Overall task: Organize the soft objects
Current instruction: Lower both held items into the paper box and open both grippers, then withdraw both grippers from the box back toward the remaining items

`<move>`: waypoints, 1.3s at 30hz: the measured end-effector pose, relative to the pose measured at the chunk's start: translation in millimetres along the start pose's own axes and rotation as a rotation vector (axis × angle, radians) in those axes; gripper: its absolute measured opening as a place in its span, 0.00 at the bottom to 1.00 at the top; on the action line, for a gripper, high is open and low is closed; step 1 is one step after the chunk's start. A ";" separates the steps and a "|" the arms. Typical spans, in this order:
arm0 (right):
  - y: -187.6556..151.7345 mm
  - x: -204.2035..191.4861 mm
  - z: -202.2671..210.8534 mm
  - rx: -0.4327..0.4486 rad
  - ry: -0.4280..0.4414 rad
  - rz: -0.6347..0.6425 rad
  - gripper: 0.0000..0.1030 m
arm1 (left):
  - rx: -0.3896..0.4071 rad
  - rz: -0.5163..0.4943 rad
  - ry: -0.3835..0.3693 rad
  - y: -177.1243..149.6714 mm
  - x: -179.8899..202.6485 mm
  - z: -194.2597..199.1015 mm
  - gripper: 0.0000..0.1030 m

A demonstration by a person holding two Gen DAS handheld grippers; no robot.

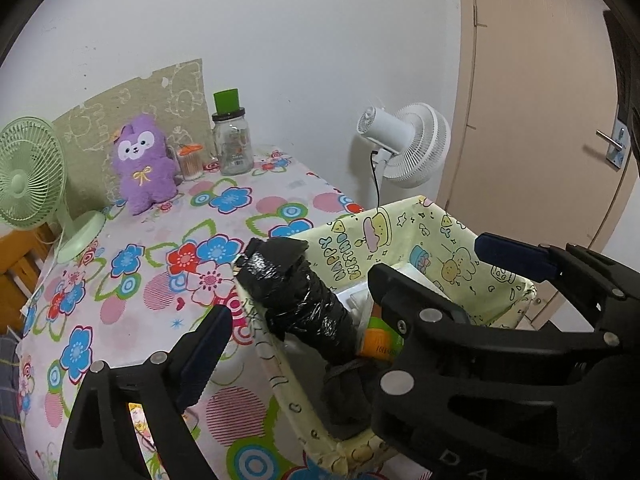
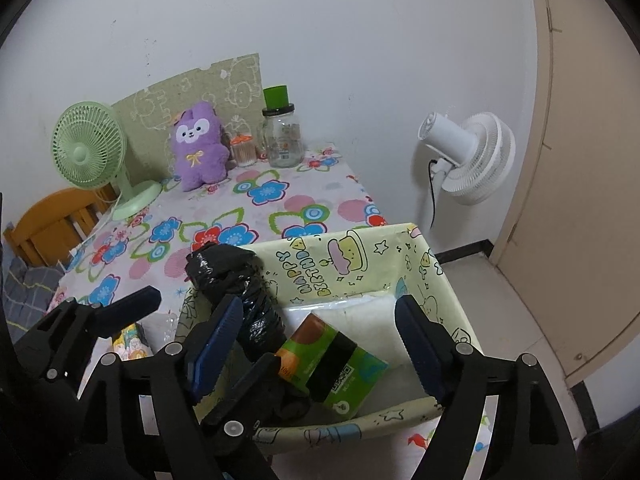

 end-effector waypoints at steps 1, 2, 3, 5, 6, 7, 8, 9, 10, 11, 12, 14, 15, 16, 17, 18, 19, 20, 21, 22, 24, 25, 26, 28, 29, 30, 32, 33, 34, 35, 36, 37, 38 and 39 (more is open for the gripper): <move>-0.6 -0.8 1.6 0.000 -0.001 -0.001 0.82 | 0.001 -0.002 0.004 -0.6 -0.5 2.0 0.93; -0.8 -1.6 2.7 0.001 -0.002 -0.002 0.83 | 0.003 -0.003 0.007 -1.1 -1.0 3.7 0.93; -1.0 -2.4 3.9 0.003 -0.003 -0.003 0.83 | 0.005 -0.001 0.008 -1.8 -1.7 5.7 0.93; -2.1 -4.4 8.1 0.009 -0.002 -0.003 0.84 | 0.008 0.003 0.002 -2.8 -3.1 9.2 0.94; -2.6 -5.6 9.7 0.011 -0.002 -0.003 0.84 | 0.010 0.006 0.003 -3.7 -4.0 11.2 0.95; -3.3 -7.0 12.0 0.013 -0.003 -0.001 0.84 | 0.012 0.006 0.007 -4.6 -4.7 13.7 0.95; -3.8 -8.5 13.7 0.014 -0.005 0.001 0.84 | 0.014 0.006 0.010 -5.1 -5.3 15.3 0.95; -4.5 -9.8 15.6 0.017 -0.005 0.003 0.84 | 0.017 0.005 0.014 -6.0 -5.7 17.9 0.95; -5.0 -11.1 18.3 0.022 -0.006 0.006 0.84 | 0.020 0.006 0.015 -7.0 -6.3 19.6 0.95; -5.6 -12.1 20.8 0.026 -0.008 0.009 0.84 | 0.023 0.006 0.017 -8.1 -6.8 22.2 0.96; -6.4 -13.6 23.2 0.029 -0.008 0.011 0.84 | 0.025 0.006 0.019 -9.1 -7.2 24.3 0.96; -7.5 -16.5 26.3 0.033 -0.007 0.015 0.84 | 0.030 0.007 0.022 -11.0 -8.7 28.9 0.96; -8.0 -18.0 27.8 0.035 -0.007 0.016 0.84 | 0.032 0.008 0.023 -11.7 -9.7 30.6 0.96; -8.7 -19.6 29.6 0.038 -0.008 0.018 0.84 | 0.035 0.008 0.026 -13.0 -10.6 33.0 0.96; -9.6 -21.8 31.9 0.042 -0.007 0.021 0.84 | 0.038 0.008 0.029 -14.3 -11.7 35.5 0.96; -10.2 -23.6 33.2 0.044 -0.007 0.022 0.84 | 0.040 0.008 0.031 -15.4 -12.8 37.7 0.96; -11.0 -25.8 35.3 0.047 -0.006 0.024 0.84 | 0.042 0.008 0.033 -16.2 -13.7 39.6 0.96; -11.6 -27.4 37.1 0.049 -0.005 0.025 0.84 | 0.044 0.008 0.035 -16.9 -14.6 41.8 0.96; -12.2 -29.0 38.5 0.051 -0.005 0.027 0.84 | 0.048 0.008 0.039 -17.8 -16.0 44.7 0.96; -12.7 -31.3 41.0 0.057 -0.005 0.030 0.84 | 0.051 0.009 0.041 -18.6 -16.8 47.1 0.96; -13.7 -34.9 44.7 0.064 -0.006 0.033 0.84 | 0.057 0.009 0.044 -19.9 -19.0 52.3 0.96; -14.2 -37.2 47.2 0.069 -0.006 0.034 0.84 | 0.060 0.009 0.045 -20.4 -20.3 54.5 0.96; -15.2 -38.8 48.7 0.073 -0.005 0.034 0.84 | 0.064 0.008 0.048 -21.2 -21.5 56.9 0.96; -16.0 -42.1 52.1 0.078 -0.001 0.034 0.84 | 0.070 0.003 0.062 -22.9 -24.0 61.7 0.96; -16.6 -44.1 53.6 0.079 0.001 0.035 0.84 | 0.073 0.000 0.070 -24.2 -25.1 64.2 0.97; -16.9 -45.9 54.5 0.080 0.002 0.035 0.84 | 0.076 -0.002 0.076 -25.3 -26.4 66.8 0.97; -18.0 -50.2 56.7 0.082 0.004 0.039 0.84 | 0.080 0.001 0.080 -27.6 -28.6 70.3 0.99; -18.8 -52.8 58.0 0.085 0.006 0.042 0.84 | 0.080 0.003 0.082 -28.5 -30.1 72.2 0.99; -19.4 -55.5 59.7 0.087 0.007 0.046 0.84 | 0.081 0.006 0.083 -29.7 -31.8 74.0 0.99; -20.2 -57.6 60.6 0.088 0.007 0.049 0.84 | 0.082 0.010 0.085 -30.9 -33.4 75.7 0.99; -20.5 -59.7 61.1 0.089 0.008 0.053 0.84 | 0.081 0.013 0.088 -32.5 -35.3 77.3 0.99; -21.3 -62.4 62.2 0.091 0.009 0.058 0.84 | 0.081 0.016 0.089 -33.9 -36.7 78.6 0.99; -22.4 -65.2 62.9 0.093 0.010 0.062 0.84 | 0.080 0.019 0.092 -35.5 -38.5 80.1 0.99; -23.3 -67.4 63.7 0.094 0.012 0.065 0.84 | 0.079 0.021 0.096 -36.7 -40.0 81.6 0.99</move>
Point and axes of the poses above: each gripper's, at about its wrist camera, not at the fingertips, and z roughly against the way its jaws point, x to its right, y to its top, the point moved 4 cm from there along -z, roughly the way its jaws point, and after that the axes turned 8 degrees about -z, right-handed, at the moved point
